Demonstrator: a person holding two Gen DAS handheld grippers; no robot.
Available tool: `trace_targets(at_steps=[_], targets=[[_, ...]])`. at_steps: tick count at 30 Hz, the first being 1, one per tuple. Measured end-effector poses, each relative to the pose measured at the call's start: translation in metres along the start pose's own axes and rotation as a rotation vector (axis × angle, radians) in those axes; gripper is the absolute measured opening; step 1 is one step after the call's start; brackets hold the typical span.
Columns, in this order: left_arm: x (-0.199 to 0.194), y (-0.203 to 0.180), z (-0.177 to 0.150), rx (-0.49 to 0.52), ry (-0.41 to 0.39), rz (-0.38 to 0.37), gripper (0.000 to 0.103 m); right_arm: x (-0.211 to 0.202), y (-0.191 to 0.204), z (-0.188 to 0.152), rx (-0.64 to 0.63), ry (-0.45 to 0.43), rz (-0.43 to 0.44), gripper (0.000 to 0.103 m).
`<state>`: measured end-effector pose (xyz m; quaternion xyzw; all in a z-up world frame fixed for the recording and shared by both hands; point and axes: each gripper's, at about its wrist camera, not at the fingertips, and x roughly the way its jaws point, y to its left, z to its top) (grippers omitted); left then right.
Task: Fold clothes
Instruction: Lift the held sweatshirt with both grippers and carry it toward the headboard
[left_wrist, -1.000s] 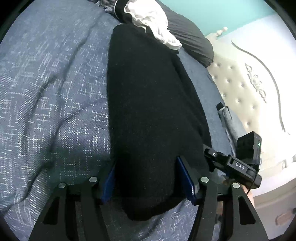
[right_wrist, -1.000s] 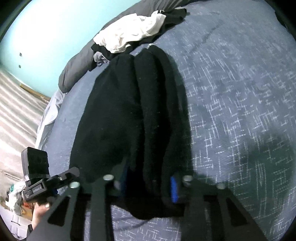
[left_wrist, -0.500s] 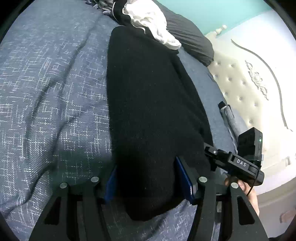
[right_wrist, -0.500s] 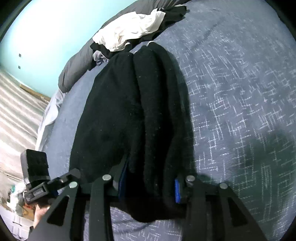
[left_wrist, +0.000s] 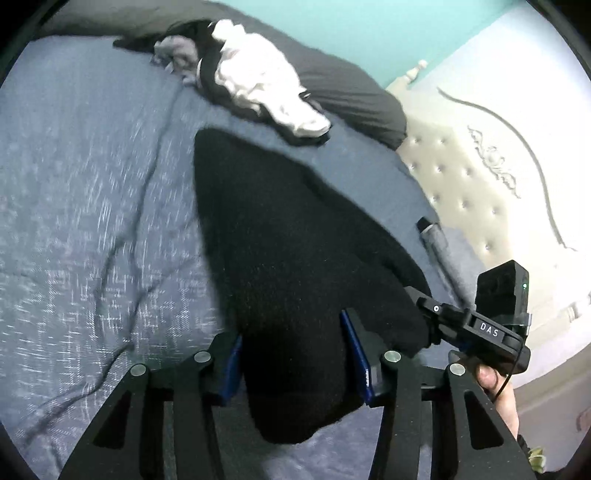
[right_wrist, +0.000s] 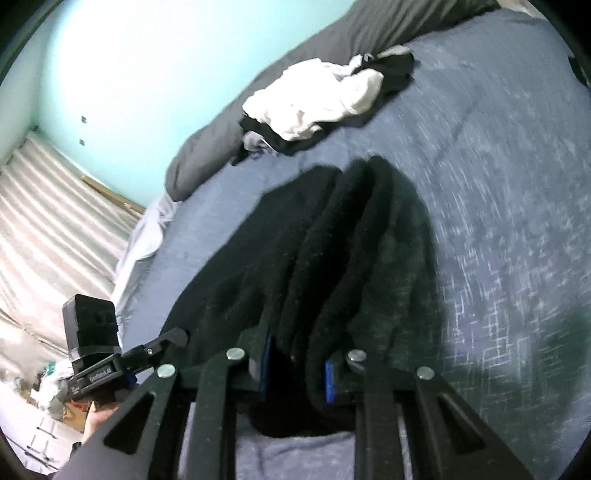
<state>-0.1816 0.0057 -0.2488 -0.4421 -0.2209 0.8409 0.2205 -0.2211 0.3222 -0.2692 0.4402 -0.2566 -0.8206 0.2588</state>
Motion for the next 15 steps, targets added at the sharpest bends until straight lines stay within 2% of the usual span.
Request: trace_targets(at_steps=[7,15], targets=[[-0.026,-0.067,0.016,0.062,-0.034,-0.023,0.052,-0.059,0.032,0.022,-0.069,-0.011,0.005,0.02],[-0.041,-0.144,0.017,0.116,-0.047,-0.078,0.052,-0.139,0.039,0.039,-0.088,-0.043,-0.01,0.02]])
